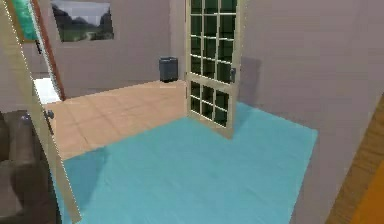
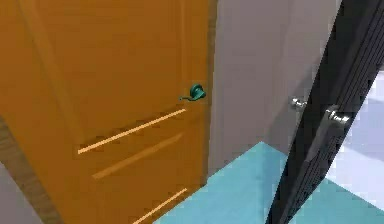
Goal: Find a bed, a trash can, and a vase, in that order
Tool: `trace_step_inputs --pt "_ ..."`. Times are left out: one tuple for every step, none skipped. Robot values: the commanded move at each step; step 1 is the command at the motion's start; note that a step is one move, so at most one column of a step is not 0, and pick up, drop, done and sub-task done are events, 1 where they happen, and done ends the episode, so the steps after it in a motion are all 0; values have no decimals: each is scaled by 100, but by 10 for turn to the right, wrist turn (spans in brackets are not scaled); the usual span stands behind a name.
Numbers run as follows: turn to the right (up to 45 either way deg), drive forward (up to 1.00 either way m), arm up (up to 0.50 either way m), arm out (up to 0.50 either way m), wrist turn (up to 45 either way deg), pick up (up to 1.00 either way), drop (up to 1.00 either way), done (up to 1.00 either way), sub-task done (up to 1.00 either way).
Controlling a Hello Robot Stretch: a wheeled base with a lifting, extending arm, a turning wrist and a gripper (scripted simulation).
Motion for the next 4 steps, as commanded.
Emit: trace_step_inputs --pt "0 100 0 0 0 0 0 0 0" --pt "0 35 0 0 0 0 0 0 0" --pt "-330 0 0 0 0 0 0 0 0" --pt "0 100 0 0 0 0 0 0 0"
